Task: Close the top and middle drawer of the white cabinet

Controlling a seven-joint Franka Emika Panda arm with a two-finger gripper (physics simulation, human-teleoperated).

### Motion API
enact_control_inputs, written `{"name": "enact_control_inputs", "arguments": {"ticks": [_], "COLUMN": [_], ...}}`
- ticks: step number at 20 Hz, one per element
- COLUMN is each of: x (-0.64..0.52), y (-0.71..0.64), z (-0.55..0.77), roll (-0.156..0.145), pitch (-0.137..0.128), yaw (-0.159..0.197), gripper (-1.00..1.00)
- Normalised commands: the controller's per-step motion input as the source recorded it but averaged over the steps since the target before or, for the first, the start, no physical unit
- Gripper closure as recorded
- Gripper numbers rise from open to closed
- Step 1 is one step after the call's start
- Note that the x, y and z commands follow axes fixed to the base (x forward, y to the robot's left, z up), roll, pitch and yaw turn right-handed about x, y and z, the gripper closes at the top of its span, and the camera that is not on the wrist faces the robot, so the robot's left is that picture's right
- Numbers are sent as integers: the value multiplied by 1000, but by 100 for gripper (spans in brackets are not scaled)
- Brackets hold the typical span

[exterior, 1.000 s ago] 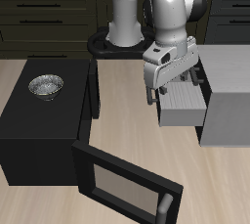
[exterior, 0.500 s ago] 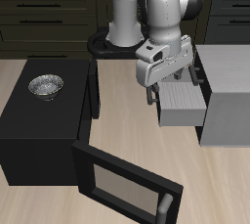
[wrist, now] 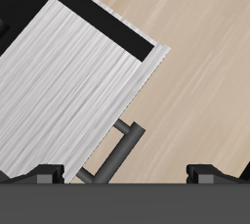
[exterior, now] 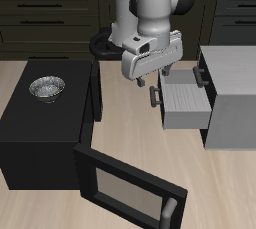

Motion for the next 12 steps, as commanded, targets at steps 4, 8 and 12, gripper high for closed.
{"name": "enact_control_inputs", "arguments": {"ticks": [4, 8, 12], "x": [30, 15, 27], "y": [-375, -304, -234], "z": [-66, -51, -80], "roll": [-58, -47, -40], "pitch": [17, 5, 9], "yaw": [7, -14, 8], "gripper": [-100, -100, -100]}}
